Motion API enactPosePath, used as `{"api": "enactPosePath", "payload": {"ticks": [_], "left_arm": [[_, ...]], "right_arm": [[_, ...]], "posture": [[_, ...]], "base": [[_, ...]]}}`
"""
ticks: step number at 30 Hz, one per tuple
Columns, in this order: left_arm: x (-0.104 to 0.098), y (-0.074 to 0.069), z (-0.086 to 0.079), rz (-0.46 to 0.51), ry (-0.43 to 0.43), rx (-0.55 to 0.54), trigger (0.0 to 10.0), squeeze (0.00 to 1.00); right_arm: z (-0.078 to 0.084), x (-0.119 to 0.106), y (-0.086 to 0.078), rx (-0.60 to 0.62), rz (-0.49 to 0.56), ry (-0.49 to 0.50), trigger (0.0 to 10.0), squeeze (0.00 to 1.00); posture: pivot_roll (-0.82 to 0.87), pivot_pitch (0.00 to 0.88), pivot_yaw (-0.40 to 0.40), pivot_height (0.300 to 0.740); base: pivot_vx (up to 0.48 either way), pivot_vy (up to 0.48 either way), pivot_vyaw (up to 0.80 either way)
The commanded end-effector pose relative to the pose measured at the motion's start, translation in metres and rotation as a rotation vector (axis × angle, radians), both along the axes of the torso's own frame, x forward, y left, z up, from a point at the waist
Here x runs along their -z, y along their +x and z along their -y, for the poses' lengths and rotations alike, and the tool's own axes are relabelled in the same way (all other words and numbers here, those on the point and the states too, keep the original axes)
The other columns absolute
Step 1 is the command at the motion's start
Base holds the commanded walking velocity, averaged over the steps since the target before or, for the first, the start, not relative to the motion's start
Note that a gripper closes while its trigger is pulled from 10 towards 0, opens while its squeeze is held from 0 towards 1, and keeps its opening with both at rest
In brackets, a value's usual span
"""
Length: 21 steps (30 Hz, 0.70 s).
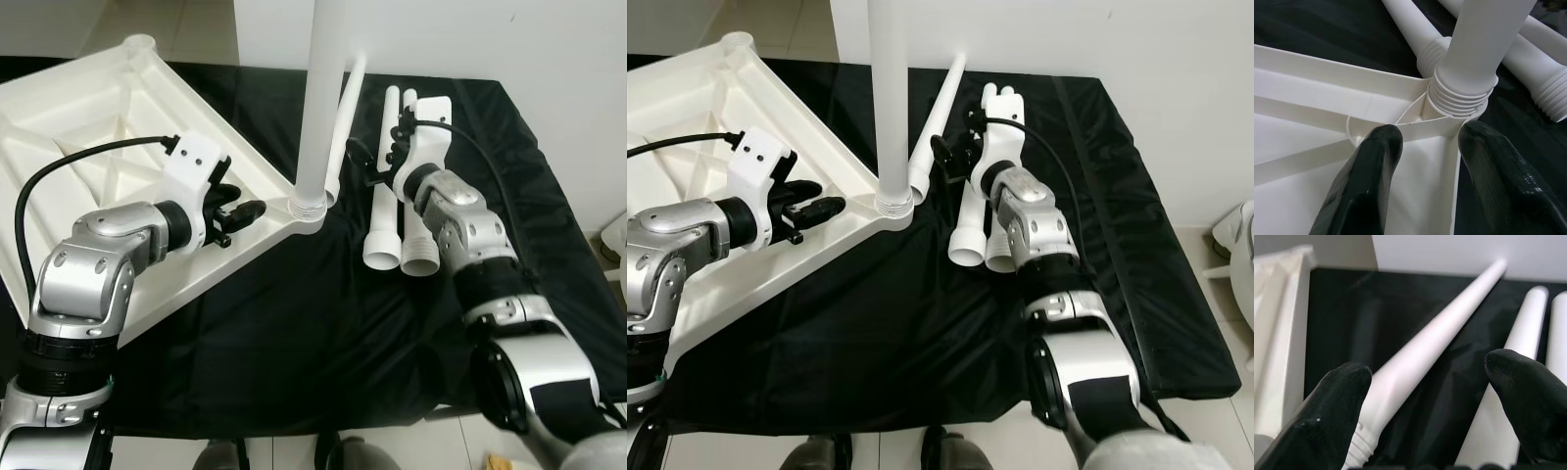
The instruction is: Building children table
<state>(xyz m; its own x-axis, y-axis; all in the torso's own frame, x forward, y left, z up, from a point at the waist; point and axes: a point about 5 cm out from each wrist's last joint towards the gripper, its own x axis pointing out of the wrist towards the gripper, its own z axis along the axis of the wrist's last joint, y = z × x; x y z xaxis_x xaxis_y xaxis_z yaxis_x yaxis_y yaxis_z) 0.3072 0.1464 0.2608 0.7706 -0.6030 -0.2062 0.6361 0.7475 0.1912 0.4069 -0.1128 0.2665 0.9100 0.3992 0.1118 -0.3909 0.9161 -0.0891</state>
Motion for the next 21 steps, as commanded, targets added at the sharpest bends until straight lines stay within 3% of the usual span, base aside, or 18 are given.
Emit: {"api": "enactPosePath", "payload": {"ticks": [1,21], "left_arm": [[-0.002,-0.003,0.002,0.001,0.009,0.0,10.0,0.0],[-0.017,-0.017,0.016,0.021,-0.025,-0.007,10.0,0.0]], "right_arm": [[-0.002,0.004,0.002,-0.017,-0.03,-0.038,10.0,0.0],[-0.037,-0.028,0.01,-0.195,0.006,-0.071,10.0,0.0]], "posture": [[0.09,0.299,-0.069,0.74],[0.13,0.341,-0.118,0.74]], "base": [[0.0,0.0,0.0],[0.0,0.0,0.0]]}}
